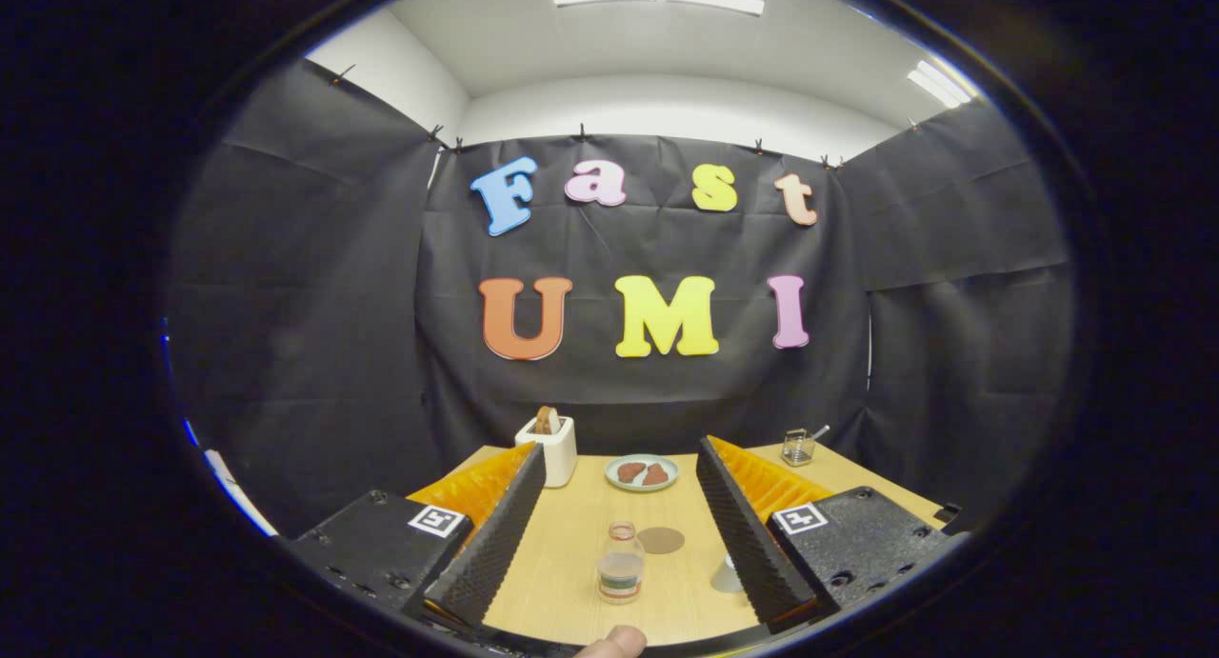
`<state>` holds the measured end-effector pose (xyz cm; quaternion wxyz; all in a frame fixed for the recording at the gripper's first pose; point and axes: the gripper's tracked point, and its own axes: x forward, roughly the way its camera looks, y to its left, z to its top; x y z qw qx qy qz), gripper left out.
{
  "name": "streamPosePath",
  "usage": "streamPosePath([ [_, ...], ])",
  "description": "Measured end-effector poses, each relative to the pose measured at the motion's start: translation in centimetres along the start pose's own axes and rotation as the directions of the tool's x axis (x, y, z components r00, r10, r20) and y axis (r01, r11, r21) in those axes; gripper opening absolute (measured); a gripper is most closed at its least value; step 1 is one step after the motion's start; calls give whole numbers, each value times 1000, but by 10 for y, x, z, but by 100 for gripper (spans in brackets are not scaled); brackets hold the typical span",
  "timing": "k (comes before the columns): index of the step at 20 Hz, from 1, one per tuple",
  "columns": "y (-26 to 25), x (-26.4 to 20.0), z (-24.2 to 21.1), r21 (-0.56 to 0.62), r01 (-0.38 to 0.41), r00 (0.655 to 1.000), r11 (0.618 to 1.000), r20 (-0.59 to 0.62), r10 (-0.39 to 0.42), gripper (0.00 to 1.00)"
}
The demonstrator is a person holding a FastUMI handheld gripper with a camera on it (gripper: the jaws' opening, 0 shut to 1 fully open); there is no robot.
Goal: Take the bottle from table, then pour the juice into the cup, finally place the bottle on the coaster
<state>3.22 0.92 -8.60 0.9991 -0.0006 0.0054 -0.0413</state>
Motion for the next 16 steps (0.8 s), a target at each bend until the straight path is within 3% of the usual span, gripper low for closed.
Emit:
streamPosePath([
  [16,-6,28,-96,-48,27,1000,998,-7,-27,100],
])
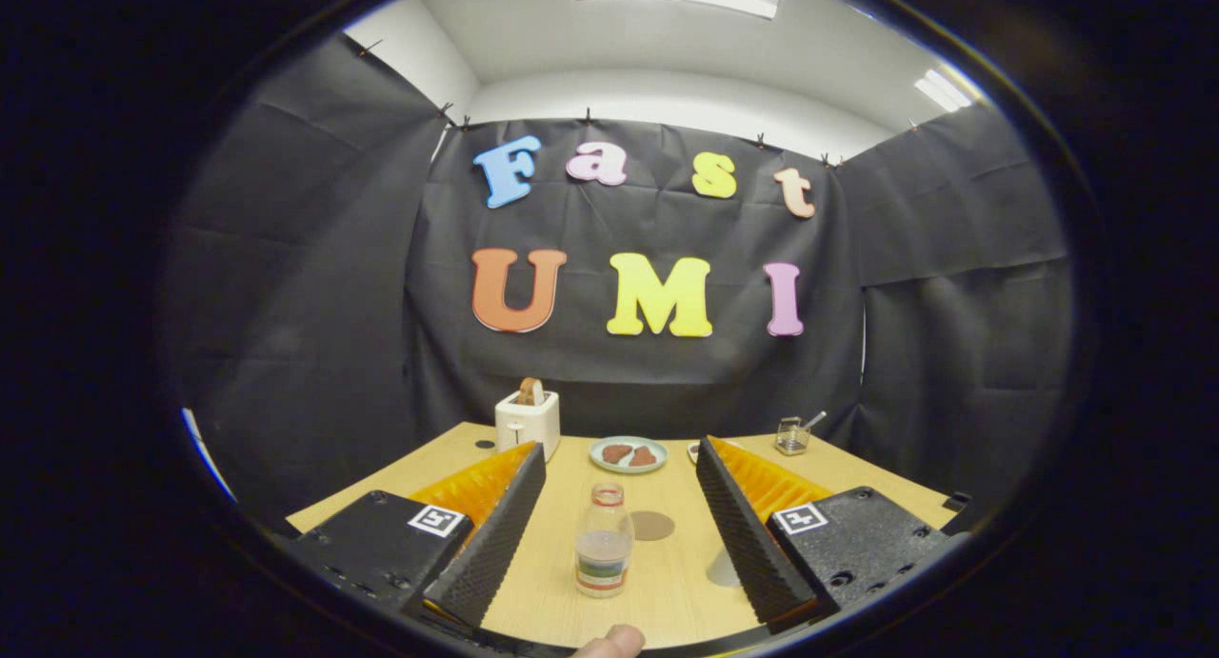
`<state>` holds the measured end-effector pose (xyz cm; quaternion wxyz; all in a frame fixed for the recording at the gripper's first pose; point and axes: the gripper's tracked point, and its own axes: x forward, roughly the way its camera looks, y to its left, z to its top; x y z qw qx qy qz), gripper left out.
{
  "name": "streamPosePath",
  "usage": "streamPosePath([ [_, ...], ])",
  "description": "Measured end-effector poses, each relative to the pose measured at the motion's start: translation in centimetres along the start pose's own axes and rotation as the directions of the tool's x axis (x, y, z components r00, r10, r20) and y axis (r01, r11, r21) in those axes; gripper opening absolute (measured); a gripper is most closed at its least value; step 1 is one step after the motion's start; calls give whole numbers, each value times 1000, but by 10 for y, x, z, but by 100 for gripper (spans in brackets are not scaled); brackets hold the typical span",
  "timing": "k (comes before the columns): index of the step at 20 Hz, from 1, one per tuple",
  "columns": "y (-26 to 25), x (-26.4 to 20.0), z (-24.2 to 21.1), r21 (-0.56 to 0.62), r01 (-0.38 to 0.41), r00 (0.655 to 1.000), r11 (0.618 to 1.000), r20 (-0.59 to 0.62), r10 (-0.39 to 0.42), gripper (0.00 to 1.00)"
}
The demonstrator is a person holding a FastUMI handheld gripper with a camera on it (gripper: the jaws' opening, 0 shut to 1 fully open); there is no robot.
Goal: Take the bottle from table, then pour the juice into the cup, finally place the bottle on the coaster
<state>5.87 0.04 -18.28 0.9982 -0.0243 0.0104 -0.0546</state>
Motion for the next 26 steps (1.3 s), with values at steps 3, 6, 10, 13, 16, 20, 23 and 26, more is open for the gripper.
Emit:
streamPosePath([
  [3,4,9,-27,10,-12,1000,1000,-13,12,100],
  [6,8,19,-58,-1,-18,1000,1000,-23,18,100],
  [10,12,31,-94,7,-5,999,1000,-50,5,100],
  [13,8,40,-112,0,25,999,1000,-43,-25,100],
  [16,8,51,-129,-3,45,998,999,-34,-45,100],
  [20,11,68,-155,-12,52,998,999,-45,-52,100],
  [23,18,82,-170,-16,44,997,999,-65,-45,100],
  [26,14,94,-179,-36,63,996,997,-65,-65,100],
])
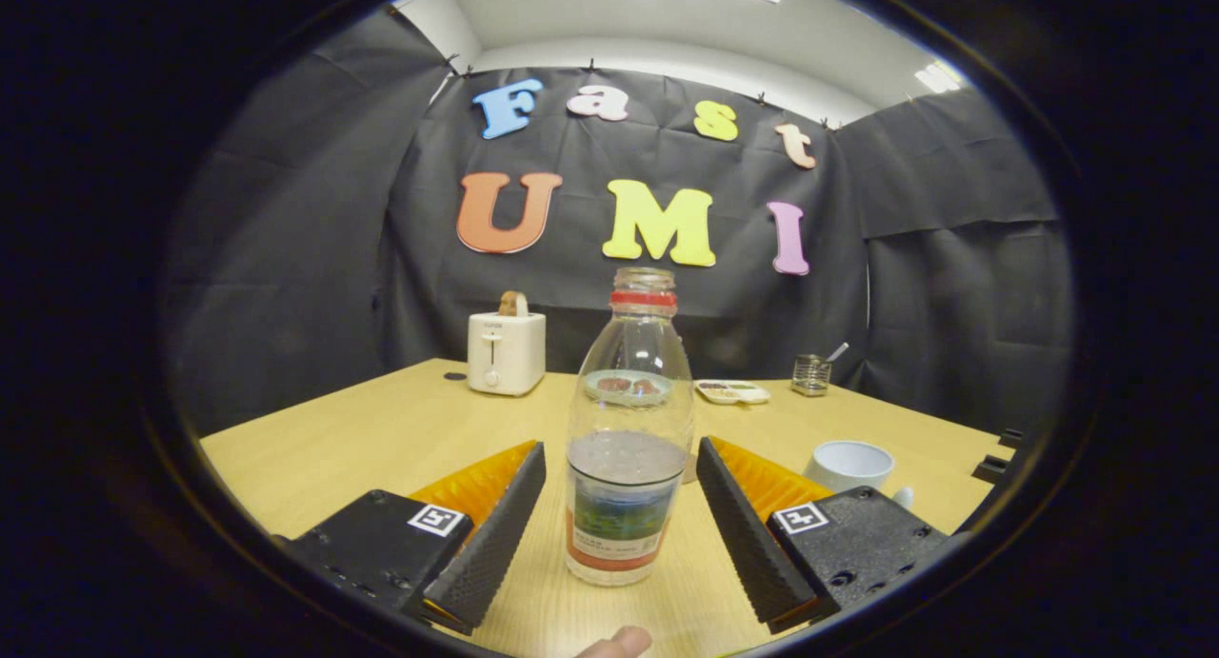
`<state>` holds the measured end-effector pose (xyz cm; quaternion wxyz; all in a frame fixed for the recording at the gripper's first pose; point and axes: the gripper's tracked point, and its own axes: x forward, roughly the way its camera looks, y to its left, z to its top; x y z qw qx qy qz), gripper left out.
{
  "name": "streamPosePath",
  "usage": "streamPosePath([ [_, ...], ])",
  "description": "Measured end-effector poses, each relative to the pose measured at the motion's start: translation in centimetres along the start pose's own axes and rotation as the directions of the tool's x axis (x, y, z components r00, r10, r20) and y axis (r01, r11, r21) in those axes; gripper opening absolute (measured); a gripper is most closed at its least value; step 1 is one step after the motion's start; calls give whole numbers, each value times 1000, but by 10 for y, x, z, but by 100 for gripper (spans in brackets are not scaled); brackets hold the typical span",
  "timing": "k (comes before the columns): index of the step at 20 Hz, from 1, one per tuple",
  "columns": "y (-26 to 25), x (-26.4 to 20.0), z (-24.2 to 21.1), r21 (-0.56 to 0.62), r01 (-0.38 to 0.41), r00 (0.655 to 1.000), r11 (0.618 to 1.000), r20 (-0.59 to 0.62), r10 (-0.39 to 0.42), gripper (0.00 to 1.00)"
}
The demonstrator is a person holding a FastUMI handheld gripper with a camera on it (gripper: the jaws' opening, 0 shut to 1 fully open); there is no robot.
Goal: Take the bottle from table, then pour the juice into the cup, finally place the bottle on the coaster
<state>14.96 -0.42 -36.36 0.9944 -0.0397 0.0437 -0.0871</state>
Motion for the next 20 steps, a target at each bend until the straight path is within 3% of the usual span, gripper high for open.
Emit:
streamPosePath([
  [3,8,14,-6,3,-18,1000,1000,-1,18,100],
  [6,0,20,-11,14,16,1000,1000,-12,-16,99],
  [9,4,20,-8,79,-7,1000,997,-13,8,81],
  [15,5,12,17,190,-43,999,981,-7,45,80],
  [20,12,3,46,342,-126,992,931,39,120,80],
])
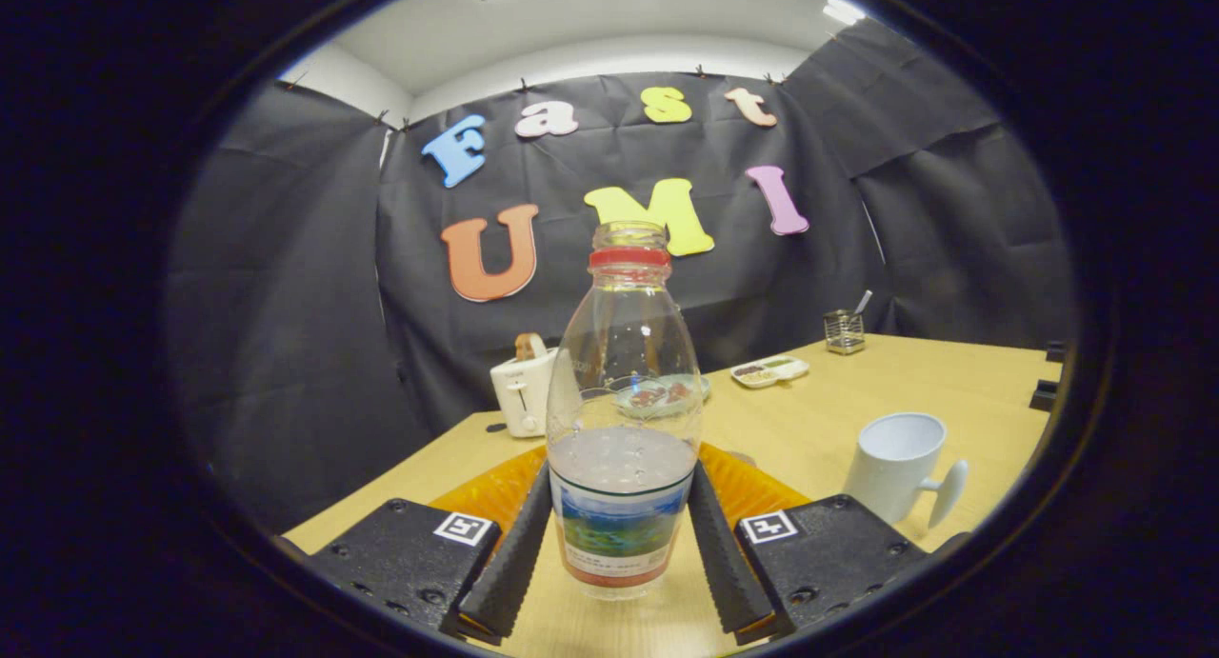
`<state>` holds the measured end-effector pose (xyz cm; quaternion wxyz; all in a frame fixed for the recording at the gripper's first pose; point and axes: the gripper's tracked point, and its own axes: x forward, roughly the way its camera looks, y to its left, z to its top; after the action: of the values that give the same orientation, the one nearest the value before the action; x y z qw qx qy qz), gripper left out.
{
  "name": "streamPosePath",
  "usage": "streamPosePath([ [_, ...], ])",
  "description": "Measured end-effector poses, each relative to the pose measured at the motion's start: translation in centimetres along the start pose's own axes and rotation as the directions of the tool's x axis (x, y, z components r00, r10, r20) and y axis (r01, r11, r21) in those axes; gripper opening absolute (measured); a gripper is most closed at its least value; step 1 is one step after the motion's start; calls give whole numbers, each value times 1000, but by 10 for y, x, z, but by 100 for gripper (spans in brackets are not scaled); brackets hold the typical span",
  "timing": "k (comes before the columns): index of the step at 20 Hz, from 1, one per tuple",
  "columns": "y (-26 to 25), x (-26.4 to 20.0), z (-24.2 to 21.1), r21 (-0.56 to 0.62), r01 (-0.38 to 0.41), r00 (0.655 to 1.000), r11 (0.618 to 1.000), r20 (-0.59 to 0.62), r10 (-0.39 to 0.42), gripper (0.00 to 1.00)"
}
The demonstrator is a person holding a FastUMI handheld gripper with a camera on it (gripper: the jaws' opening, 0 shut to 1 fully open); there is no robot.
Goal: Take the bottle from table, then pour the juice into the cup, finally place the bottle on the coaster
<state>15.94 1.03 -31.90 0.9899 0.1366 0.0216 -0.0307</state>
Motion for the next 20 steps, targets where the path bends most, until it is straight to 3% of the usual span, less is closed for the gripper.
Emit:
streamPosePath([
  [4,2,-4,13,173,-52,999,983,11,51,80],
  [10,-3,-5,14,362,-35,998,932,-34,50,79],
  [16,-9,1,15,577,-40,996,816,-44,80,79],
  [20,-12,1,14,702,-58,992,710,-37,118,79],
])
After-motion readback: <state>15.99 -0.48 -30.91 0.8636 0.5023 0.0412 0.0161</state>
